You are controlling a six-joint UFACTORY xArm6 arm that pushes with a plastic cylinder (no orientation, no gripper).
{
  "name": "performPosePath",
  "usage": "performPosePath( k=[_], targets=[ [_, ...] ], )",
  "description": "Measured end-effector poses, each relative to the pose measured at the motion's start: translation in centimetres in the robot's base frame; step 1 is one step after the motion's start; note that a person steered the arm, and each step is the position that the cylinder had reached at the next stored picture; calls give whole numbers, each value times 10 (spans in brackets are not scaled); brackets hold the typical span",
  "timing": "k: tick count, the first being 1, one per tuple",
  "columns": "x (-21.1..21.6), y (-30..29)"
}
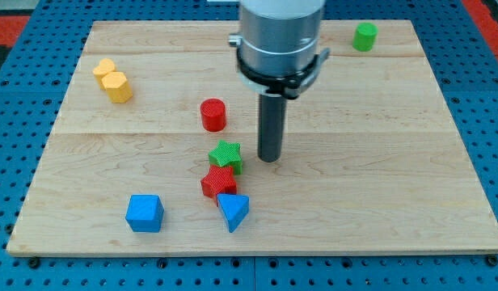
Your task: Slide green star closer to red circle
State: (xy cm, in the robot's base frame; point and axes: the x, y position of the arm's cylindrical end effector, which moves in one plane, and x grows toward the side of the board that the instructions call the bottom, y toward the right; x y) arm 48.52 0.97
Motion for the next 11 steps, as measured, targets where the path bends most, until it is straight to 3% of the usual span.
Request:
performPosePath(
  k=[2,4,5,6,11],
  targets=[
    [-39,-43],
    [-17,-139],
    [32,-123],
    [54,-77],
    [55,-36]
  ],
)
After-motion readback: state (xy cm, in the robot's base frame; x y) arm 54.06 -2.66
